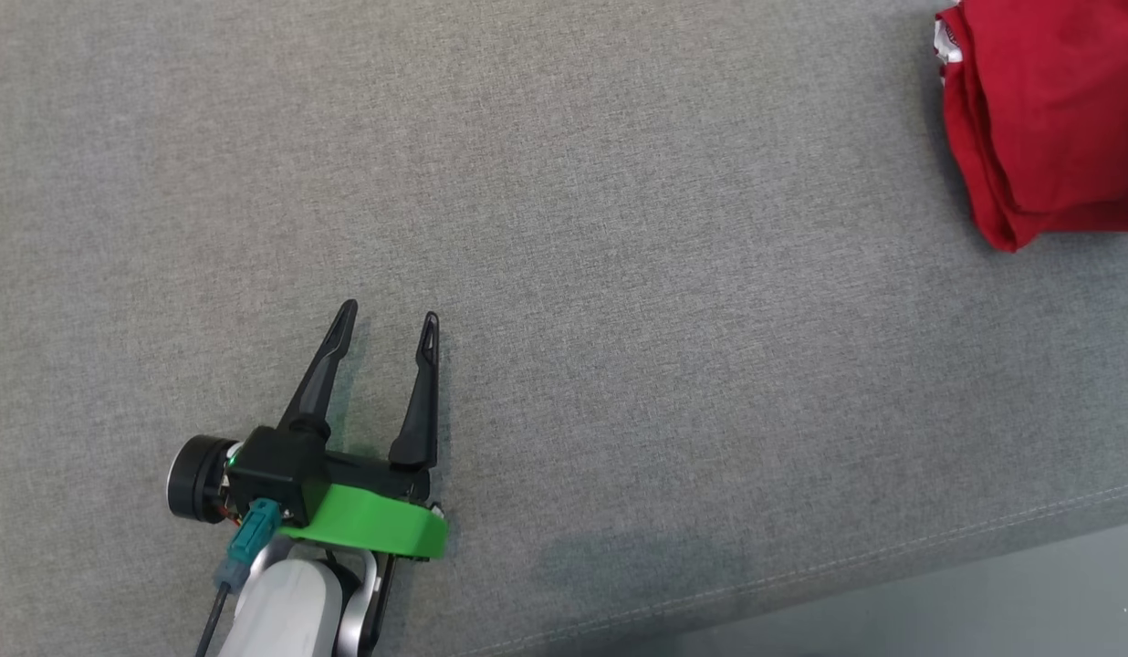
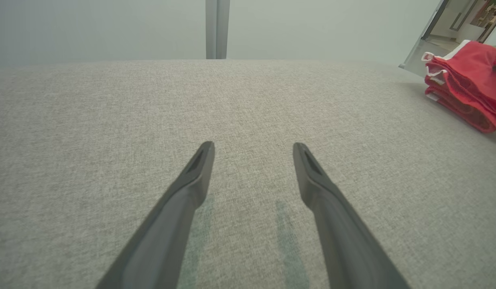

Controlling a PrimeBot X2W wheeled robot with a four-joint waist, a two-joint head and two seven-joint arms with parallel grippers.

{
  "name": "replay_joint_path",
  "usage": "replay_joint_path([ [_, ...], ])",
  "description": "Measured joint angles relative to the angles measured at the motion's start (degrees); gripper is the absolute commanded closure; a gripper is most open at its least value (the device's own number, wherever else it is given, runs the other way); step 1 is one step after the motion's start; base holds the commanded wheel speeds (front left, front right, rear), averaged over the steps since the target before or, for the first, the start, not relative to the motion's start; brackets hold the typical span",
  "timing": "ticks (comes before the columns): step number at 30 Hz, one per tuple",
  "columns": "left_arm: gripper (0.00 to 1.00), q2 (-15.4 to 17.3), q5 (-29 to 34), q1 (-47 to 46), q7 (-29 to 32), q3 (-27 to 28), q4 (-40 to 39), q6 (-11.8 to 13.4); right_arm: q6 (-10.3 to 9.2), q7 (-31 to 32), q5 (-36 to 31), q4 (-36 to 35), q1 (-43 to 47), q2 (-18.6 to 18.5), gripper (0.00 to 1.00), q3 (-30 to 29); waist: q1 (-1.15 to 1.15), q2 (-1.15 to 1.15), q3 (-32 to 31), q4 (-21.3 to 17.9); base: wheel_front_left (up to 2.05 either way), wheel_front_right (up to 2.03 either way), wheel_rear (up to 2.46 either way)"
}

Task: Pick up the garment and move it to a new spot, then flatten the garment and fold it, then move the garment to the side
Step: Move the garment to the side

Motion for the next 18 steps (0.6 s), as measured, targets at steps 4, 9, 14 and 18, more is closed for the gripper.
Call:
replay_joint_path([
  [4,0.00,0.04,0.00,0.02,0.07,-0.21,-0.05,0.34,-0.01,-2.22,-2.44,0.89,-0.53,0.16,0.00,-1.56,0.00,0.00,-0.24,-0.10,0.00,0.00,0.00],
  [9,0.00,-0.03,-0.27,0.05,0.05,-0.36,0.58,0.40,-0.01,-3.05,-4.12,0.71,-0.42,2.14,0.00,-3.45,0.00,0.00,-1.30,-0.36,0.00,0.00,0.00],
  [14,0.00,-0.60,-1.60,0.07,-0.20,-0.33,2.08,0.44,-0.01,-3.25,-4.89,-7.11,2.57,2.97,0.00,-7.01,0.00,0.00,-3.39,-0.37,0.00,0.00,0.00],
  [18,0.00,-1.07,-2.36,0.02,-0.49,-0.02,3.80,0.55,-0.01,-3.25,-5.06,-12.10,7.00,3.37,0.00,-9.33,0.00,0.00,-5.16,-0.20,0.00,0.00,0.00],
])
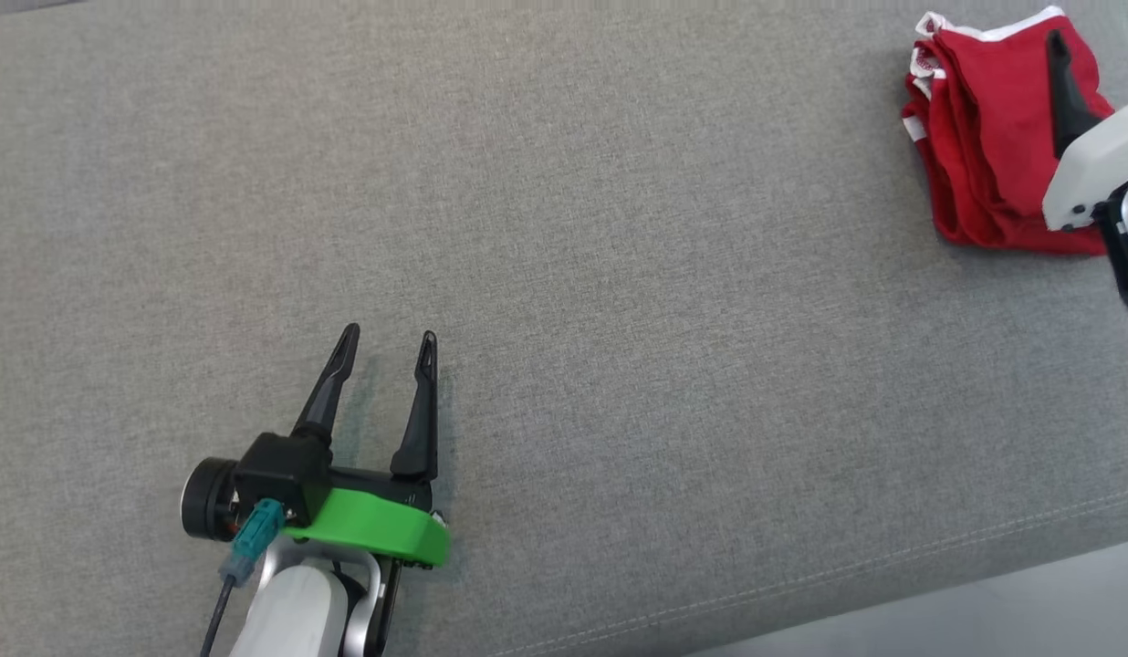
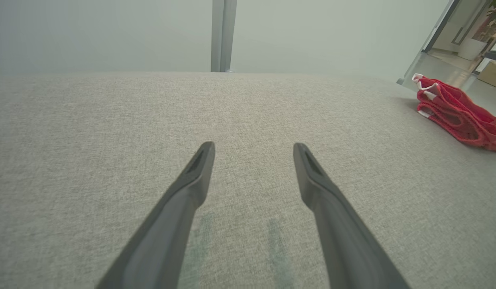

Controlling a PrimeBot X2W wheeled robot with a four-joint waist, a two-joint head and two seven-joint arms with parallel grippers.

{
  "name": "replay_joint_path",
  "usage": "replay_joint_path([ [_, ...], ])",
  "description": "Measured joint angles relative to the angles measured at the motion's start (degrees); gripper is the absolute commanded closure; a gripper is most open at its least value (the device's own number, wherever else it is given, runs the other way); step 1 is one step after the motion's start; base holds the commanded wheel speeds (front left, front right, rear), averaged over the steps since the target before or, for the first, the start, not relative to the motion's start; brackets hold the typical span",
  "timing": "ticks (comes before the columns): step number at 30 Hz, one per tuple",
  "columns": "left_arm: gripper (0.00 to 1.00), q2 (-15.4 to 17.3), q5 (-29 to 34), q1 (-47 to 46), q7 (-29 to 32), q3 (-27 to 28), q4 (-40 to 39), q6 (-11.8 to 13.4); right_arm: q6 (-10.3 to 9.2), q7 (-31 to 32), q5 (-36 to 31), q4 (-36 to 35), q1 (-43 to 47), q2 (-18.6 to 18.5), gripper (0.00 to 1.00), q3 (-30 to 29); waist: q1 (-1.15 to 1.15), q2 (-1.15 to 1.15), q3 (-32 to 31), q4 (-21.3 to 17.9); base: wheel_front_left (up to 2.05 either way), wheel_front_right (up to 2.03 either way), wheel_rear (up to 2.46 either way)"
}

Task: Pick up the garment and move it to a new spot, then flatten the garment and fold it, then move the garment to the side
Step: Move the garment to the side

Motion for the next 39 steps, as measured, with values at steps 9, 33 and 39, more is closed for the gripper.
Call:
replay_joint_path([
  [9,0.00,-1.21,-2.65,-0.42,-0.27,2.66,4.85,0.88,0.00,0.00,-2.22,-13.54,14.11,3.20,0.00,-5.75,0.00,0.00,-6.82,1.06,0.00,0.00,0.00],
  [33,0.00,-1.90,-4.28,10.96,-0.35,7.88,6.06,2.76,0.00,-0.01,-15.55,-44.90,51.77,22.93,0.00,-22.38,0.00,0.00,-21.05,8.19,0.00,0.00,0.00],
  [39,0.00,-1.91,-3.49,10.95,-0.35,6.64,5.75,2.85,0.00,0.00,-17.03,-49.29,57.62,24.87,0.00,-24.64,0.00,0.00,-21.80,10.38,0.00,0.00,0.00],
])
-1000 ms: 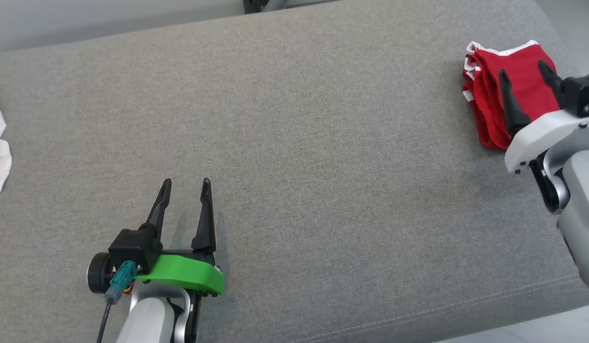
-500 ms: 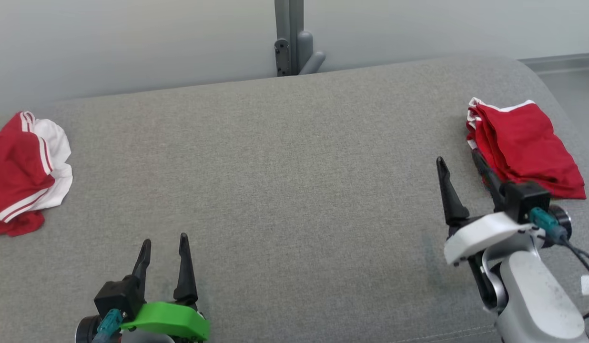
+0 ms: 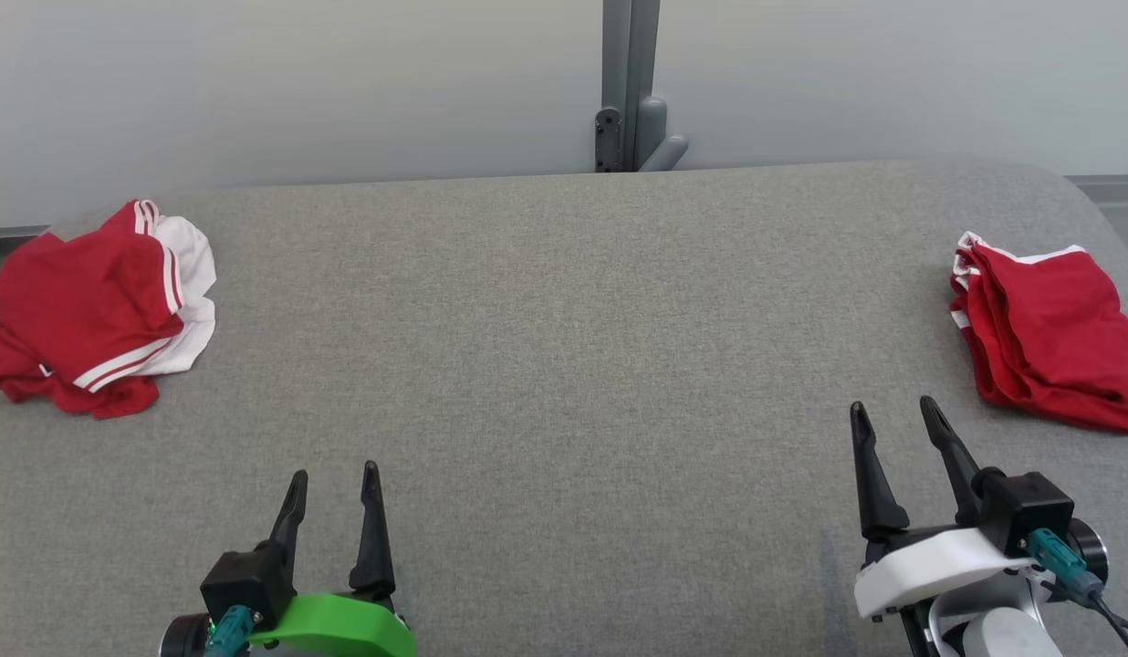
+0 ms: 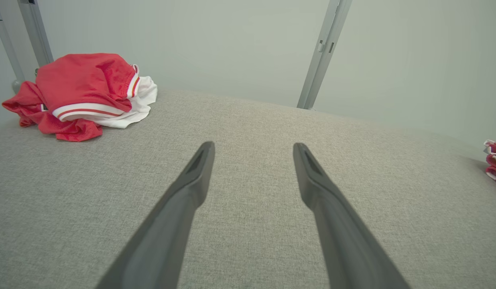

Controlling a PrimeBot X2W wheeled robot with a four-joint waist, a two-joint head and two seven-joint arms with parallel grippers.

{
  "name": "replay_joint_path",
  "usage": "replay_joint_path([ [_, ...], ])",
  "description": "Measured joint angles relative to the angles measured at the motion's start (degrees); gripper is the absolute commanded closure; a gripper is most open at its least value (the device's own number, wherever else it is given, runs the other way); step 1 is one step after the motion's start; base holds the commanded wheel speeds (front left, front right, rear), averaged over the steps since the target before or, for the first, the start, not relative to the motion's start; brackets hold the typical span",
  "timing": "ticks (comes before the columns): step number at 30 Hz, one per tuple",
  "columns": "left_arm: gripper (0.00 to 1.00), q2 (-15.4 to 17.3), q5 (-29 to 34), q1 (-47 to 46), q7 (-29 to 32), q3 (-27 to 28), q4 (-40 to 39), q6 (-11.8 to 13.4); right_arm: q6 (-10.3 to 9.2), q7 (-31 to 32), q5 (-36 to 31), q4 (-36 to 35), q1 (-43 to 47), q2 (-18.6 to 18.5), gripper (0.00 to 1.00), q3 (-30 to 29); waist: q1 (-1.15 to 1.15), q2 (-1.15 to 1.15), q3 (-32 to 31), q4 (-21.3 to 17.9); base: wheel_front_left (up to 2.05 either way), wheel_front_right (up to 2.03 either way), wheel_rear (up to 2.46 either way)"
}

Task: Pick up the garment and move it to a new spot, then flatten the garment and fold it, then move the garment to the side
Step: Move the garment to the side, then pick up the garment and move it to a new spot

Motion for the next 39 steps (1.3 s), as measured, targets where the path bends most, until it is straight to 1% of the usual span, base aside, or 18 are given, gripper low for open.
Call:
replay_joint_path([
  [7,0.00,0.00,0.40,-0.03,0.01,-0.63,0.37,0.12,0.00,0.08,2.07,-1.23,2.25,0.16,0.00,1.29,0.00,0.00,-0.28,0.40,0.00,0.00,0.00],
  [19,0.00,0.00,0.47,-0.09,0.00,-0.96,0.63,0.11,0.00,0.26,2.21,-1.16,2.32,0.16,0.00,1.96,0.00,0.00,-0.30,0.32,0.00,0.00,0.00],
  [26,0.00,0.00,0.63,-0.19,0.00,-1.11,0.81,-0.04,0.00,0.26,2.23,-1.12,2.98,0.18,0.00,1.72,0.00,0.00,-0.47,1.08,0.00,0.00,0.00],
  [33,0.00,-0.03,1.13,-0.42,0.00,-1.04,0.96,-0.08,0.00,0.25,2.49,-1.10,3.38,0.18,0.00,1.51,0.00,0.00,-0.95,3.87,0.00,0.00,0.00],
  [39,0.00,-0.08,2.08,-0.64,0.00,-0.23,1.12,-0.38,0.00,0.22,2.61,-1.22,3.84,0.18,0.00,1.53,0.00,0.00,-1.38,8.84,0.00,0.00,0.00],
])
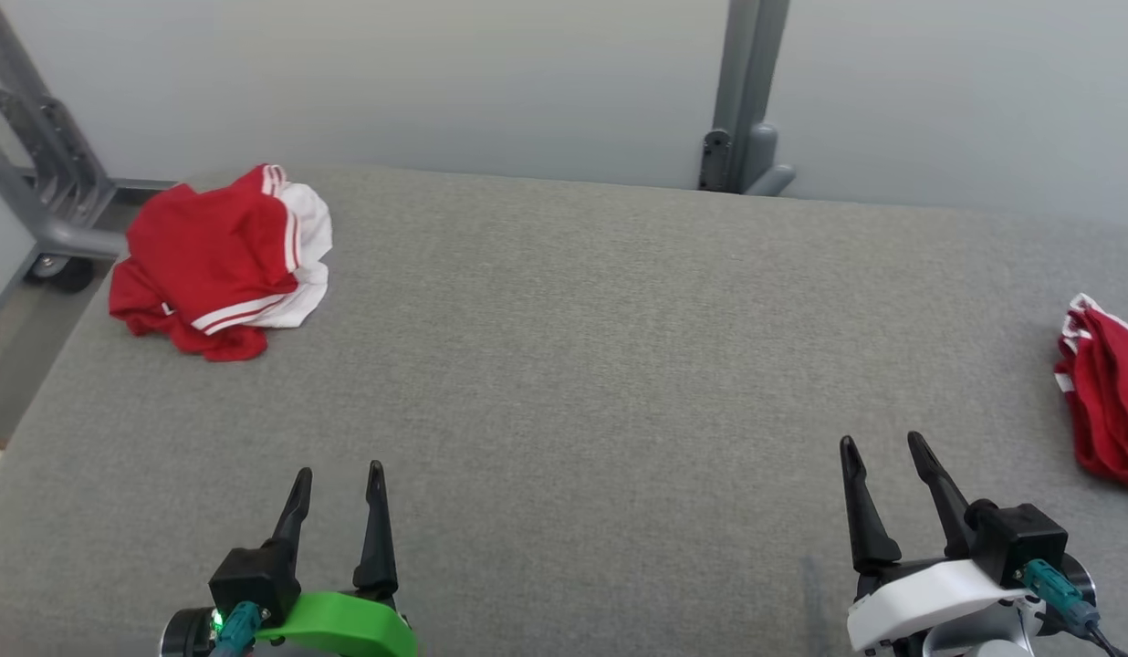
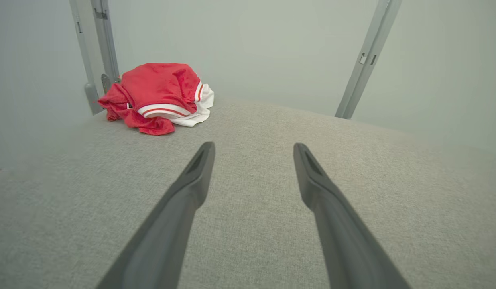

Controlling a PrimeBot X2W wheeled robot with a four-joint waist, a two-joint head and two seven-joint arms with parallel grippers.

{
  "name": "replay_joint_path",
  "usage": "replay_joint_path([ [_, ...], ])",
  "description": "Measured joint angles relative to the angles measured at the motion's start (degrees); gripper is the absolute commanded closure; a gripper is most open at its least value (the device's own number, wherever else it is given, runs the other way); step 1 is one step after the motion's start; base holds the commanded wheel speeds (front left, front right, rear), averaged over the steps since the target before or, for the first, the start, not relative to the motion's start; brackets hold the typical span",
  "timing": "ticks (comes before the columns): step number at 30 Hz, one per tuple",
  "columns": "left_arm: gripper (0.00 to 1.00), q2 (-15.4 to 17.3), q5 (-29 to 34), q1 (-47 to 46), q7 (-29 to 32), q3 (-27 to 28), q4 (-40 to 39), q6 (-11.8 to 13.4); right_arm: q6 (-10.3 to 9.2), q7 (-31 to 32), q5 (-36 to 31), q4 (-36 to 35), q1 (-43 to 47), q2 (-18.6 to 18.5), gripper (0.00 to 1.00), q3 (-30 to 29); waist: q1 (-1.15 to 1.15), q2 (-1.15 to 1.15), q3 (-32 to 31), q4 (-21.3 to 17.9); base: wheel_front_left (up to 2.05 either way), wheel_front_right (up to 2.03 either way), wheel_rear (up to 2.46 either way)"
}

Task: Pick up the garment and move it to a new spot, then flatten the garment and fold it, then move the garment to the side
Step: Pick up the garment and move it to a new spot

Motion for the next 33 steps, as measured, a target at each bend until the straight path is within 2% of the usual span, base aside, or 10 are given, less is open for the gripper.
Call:
replay_joint_path([
  [9,0.00,0.26,1.13,1.87,0.00,4.32,-1.81,0.20,-0.02,-0.15,0.49,0.60,-1.88,0.04,0.00,3.21,0.00,0.00,-0.11,9.94,0.00,0.00,0.00],
  [15,0.00,0.27,1.12,4.62,0.00,7.24,-4.61,1.04,-0.02,-0.16,0.41,2.49,-5.37,0.12,0.00,6.24,0.00,0.00,1.00,13.70,0.00,0.00,0.00],
  [25,0.00,0.15,0.91,5.97,0.00,7.78,-6.68,1.34,-0.02,-0.16,0.40,4.94,-7.66,0.11,0.00,7.59,0.00,0.00,3.19,15.79,0.00,0.00,0.00],
  [33,0.00,0.11,1.10,5.05,0.00,6.08,-5.34,0.76,-0.02,-0.18,-0.08,3.30,-5.70,0.11,0.00,4.11,0.00,0.00,2.98,15.65,0.00,0.00,0.00],
])
